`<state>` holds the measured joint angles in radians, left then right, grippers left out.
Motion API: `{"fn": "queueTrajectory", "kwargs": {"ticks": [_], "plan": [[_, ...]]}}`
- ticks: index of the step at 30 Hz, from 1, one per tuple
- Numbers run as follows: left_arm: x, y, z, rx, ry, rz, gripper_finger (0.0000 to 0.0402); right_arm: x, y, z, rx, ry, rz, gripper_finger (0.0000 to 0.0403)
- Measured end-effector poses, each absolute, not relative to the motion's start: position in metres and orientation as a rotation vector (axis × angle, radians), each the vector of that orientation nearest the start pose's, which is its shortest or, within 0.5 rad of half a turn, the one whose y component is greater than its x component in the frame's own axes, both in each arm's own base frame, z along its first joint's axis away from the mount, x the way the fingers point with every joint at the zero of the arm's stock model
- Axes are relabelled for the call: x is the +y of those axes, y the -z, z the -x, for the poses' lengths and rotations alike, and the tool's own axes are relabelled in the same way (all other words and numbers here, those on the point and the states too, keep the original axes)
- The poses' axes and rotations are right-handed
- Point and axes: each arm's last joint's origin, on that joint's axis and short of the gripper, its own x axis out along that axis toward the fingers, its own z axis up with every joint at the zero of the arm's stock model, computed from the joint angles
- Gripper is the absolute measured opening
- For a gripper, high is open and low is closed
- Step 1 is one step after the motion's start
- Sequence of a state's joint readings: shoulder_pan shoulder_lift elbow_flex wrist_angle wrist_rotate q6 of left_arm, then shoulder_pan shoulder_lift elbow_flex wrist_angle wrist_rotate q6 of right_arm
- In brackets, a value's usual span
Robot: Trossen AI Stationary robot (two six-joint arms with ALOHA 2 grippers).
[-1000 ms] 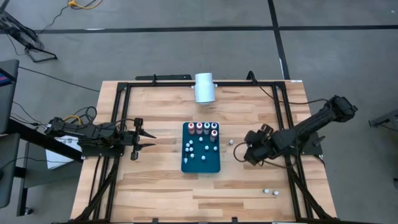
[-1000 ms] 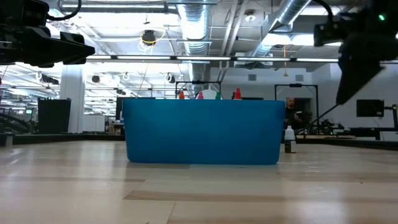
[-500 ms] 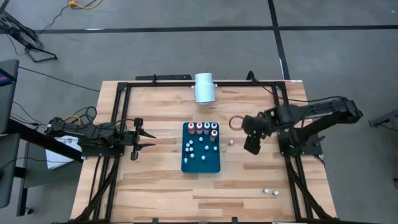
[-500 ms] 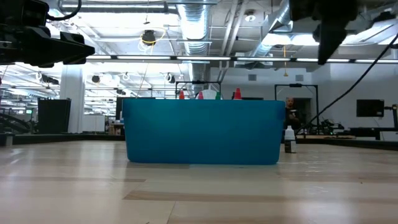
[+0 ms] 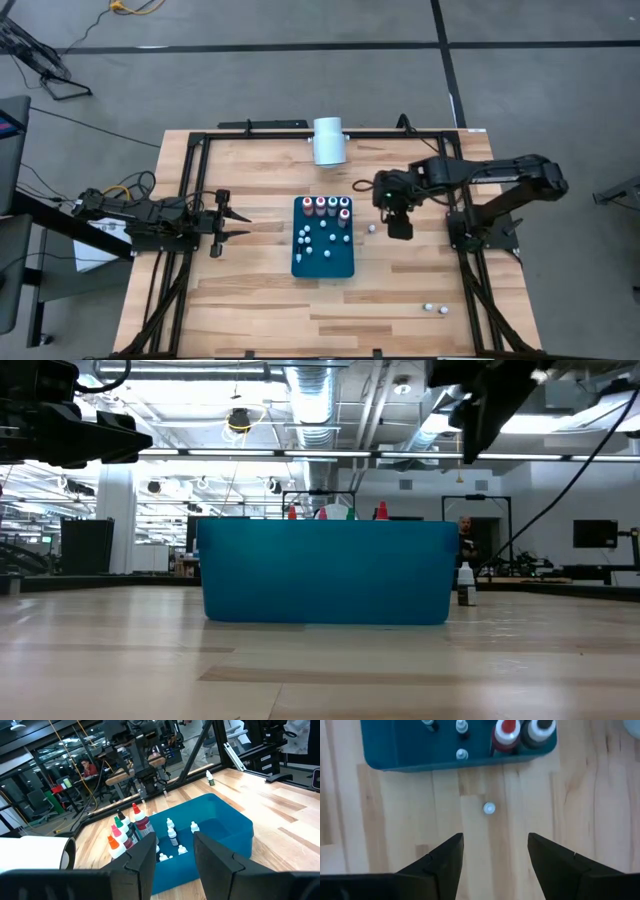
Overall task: Pick & Place food coloring
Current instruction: Put the small brown food coloring bottle into the blue bin
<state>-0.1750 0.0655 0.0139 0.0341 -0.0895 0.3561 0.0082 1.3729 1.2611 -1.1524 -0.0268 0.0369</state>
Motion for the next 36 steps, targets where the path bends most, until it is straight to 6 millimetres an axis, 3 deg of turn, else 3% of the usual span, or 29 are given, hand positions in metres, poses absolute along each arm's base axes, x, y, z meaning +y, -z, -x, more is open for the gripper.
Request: {"fn": "queueTrajectory", "kwargs": {"ticks": [10,19,26,31,36], "plan": [[-0.015,-0.166,-0.1,0.002,0.088,-0.358,0.0123,0.001,-0.288,-0.284,1.347,-0.091,0.069,0.0212],[-0.015,-0.166,-0.1,0.002,0.088,-0.357,0.0123,0.004,-0.26,-0.305,1.416,-0.061,0.028,0.0212],[-0.015,-0.166,-0.1,0.002,0.088,-0.358,0.0123,0.014,-0.247,-0.307,1.47,-0.008,0.028,0.0212],[-0.015,-0.166,-0.1,0.002,0.088,-0.357,0.0123,0.018,-0.222,-0.303,1.449,-0.004,0.039,0.0212],[-0.015,-0.166,-0.1,0.002,0.088,-0.357,0.0123,0.016,-0.21,-0.297,1.415,0.012,0.056,0.0212]]}}
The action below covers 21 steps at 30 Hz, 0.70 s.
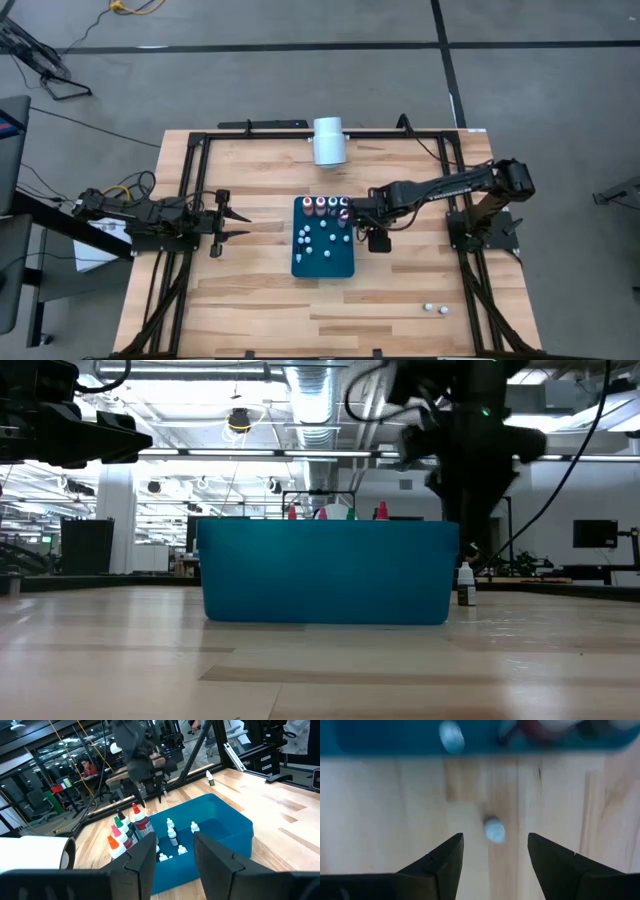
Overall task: Pick & Place food coloring
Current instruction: Put the small brown food coloring bottle into the blue bin
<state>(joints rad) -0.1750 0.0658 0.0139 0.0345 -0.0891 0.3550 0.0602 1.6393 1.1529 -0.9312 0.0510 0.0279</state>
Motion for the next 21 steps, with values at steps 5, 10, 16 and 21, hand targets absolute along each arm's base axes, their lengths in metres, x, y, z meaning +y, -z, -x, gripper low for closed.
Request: {"fn": "queueTrajectory", "kwargs": {"ticks": [5,10,16,21], "plan": [[-0.015,-0.1664,-0.0998,0.002,0.088,-0.357,0.0123,0.0141,-0.2028,-0.2932,1.437,0.026,0.101,0.0212],[-0.015,-0.1664,-0.0998,0.002,0.088,-0.357,0.0123,0.0141,-0.2021,-0.2928,1.44,0.023,0.102,0.0212],[-0.015,-0.1664,-0.0998,0.002,0.088,-0.357,0.0123,0.0139,-0.2018,-0.293,1.44,0.033,0.104,0.0212],[-0.015,-0.1664,-0.0998,0.002,0.088,-0.357,0.0123,0.0142,-0.201,-0.2929,1.436,0.066,0.093,0.0212]]}}
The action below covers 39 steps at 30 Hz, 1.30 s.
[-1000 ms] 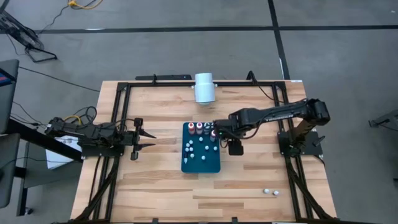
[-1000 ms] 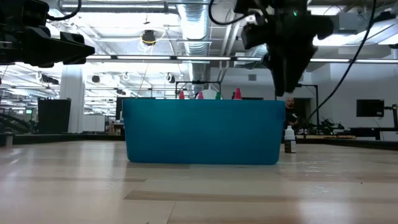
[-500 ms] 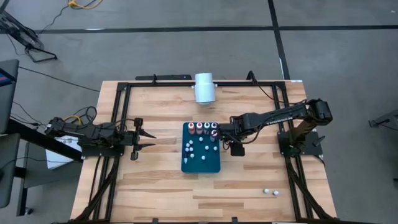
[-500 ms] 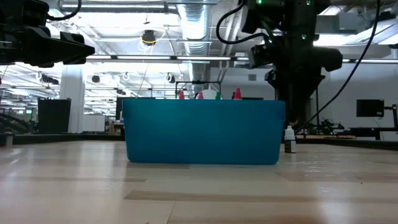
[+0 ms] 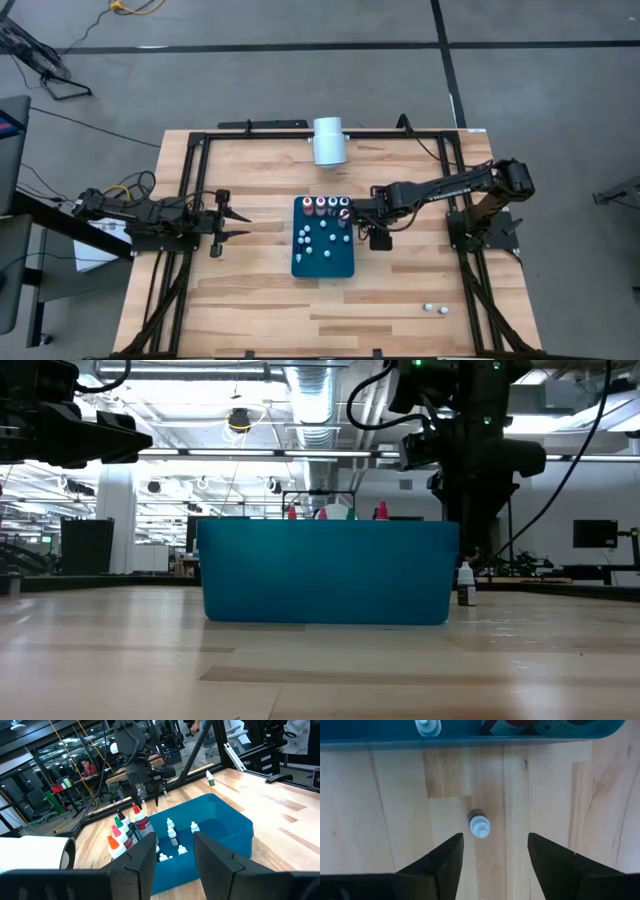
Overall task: Pick & Place food coloring
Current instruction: Put the small brown food coloring bottle into the blue bin
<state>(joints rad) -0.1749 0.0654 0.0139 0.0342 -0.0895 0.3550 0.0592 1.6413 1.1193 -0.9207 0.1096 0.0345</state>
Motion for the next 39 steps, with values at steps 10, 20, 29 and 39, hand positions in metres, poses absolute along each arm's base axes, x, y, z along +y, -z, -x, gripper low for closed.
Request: {"fn": "queueTrajectory", "kwargs": {"ticks": [10,20,29,39], "plan": [[-0.015,-0.166,-0.1,0.002,0.088,-0.357,0.0123,0.018,-0.187,-0.29,1.419,0.079,0.069,0.0212],[-0.015,-0.166,-0.1,0.002,0.088,-0.358,0.0123,0.022,-0.173,-0.297,1.437,0.07,0.079,0.0212],[-0.015,-0.166,-0.1,0.002,0.088,-0.359,0.0123,0.022,-0.169,-0.298,1.444,0.078,0.074,0.021],[-0.015,-0.166,-0.1,0.002,0.088,-0.358,0.0123,0.022,-0.164,-0.299,1.464,0.081,0.075,0.0153]]}}
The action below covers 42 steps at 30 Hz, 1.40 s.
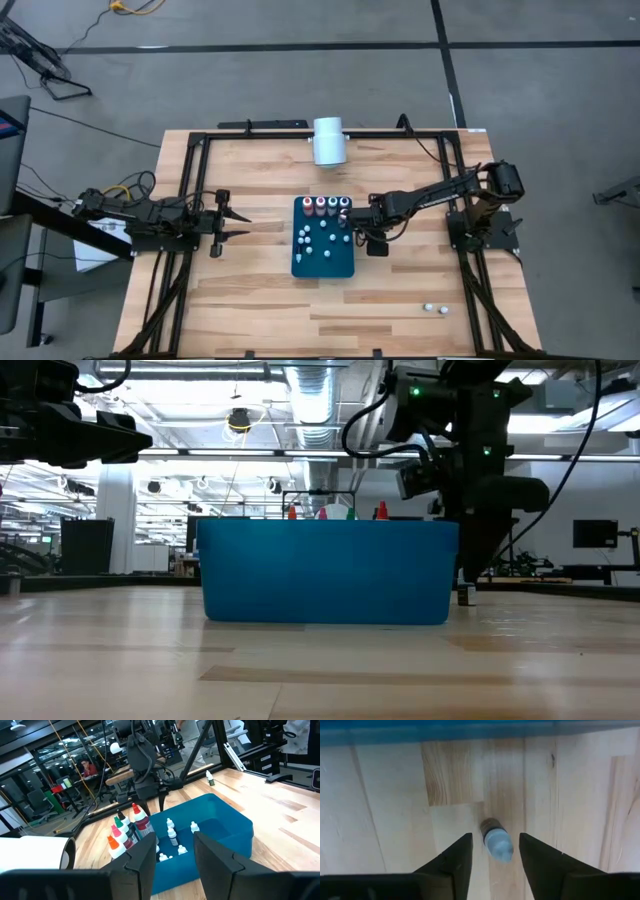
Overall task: Pick & Place food coloring
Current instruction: Put the small brown food coloring bottle into the blue bin
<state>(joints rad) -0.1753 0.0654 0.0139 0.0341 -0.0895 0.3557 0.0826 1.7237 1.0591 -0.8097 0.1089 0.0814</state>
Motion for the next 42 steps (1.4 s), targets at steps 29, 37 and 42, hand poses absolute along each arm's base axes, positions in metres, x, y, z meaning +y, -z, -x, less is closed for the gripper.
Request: {"fn": "queueTrajectory", "kwargs": {"ticks": [29,37,42], "plan": [[-0.015,-0.166,-0.1,0.001,0.088,-0.358,0.0123,0.02,-0.166,-0.297,1.478,0.123,0.029,0.0053],[-0.015,-0.166,-0.1,0.002,0.088,-0.357,0.0123,0.02,-0.187,-0.296,1.488,0.12,0.028,0.0052],[-0.015,-0.166,-0.1,0.002,0.088,-0.357,0.0123,0.025,-0.205,-0.295,1.471,0.08,-0.001,0.0052]]}}
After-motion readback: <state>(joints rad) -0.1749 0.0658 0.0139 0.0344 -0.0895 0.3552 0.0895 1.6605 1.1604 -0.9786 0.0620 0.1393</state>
